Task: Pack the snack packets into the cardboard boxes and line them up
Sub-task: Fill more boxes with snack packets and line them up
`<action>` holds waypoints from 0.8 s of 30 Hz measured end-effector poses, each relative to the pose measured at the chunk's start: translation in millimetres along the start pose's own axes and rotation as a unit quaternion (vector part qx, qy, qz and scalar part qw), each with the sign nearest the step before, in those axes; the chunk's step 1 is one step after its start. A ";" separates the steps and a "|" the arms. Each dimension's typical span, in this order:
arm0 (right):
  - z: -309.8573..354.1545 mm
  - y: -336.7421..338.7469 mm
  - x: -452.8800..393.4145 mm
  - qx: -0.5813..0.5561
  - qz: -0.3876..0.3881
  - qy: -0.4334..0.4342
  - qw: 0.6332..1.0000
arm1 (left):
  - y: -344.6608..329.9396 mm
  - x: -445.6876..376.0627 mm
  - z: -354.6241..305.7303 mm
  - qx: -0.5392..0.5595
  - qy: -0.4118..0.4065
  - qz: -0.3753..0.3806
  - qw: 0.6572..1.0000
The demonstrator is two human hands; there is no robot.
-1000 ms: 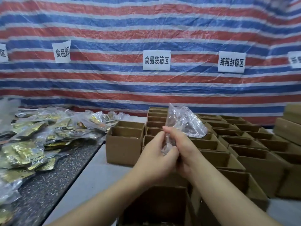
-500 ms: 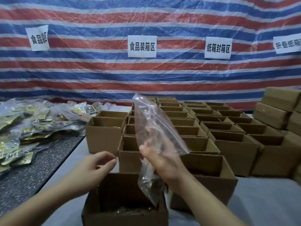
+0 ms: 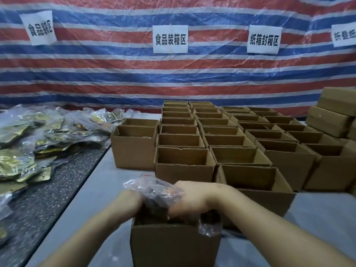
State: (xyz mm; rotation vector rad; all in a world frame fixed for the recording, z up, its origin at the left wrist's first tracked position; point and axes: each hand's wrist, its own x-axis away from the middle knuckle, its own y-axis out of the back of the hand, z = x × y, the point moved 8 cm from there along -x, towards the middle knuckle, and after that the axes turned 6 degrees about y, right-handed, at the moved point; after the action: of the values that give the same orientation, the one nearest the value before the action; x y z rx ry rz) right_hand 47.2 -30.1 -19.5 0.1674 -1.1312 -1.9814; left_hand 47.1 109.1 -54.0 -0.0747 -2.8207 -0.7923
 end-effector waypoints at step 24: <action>-15.7 -36.2 4.1 0.062 0.192 -0.124 0.971 | -12.1 -1.0 -10.2 0.074 -0.022 -0.034 0.996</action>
State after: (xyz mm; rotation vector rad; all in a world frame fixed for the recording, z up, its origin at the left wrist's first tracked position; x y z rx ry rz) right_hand 30.6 -34.2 -55.3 -0.2283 -1.3349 -1.6171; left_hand 48.7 93.5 -51.9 0.0278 -2.9277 -0.5987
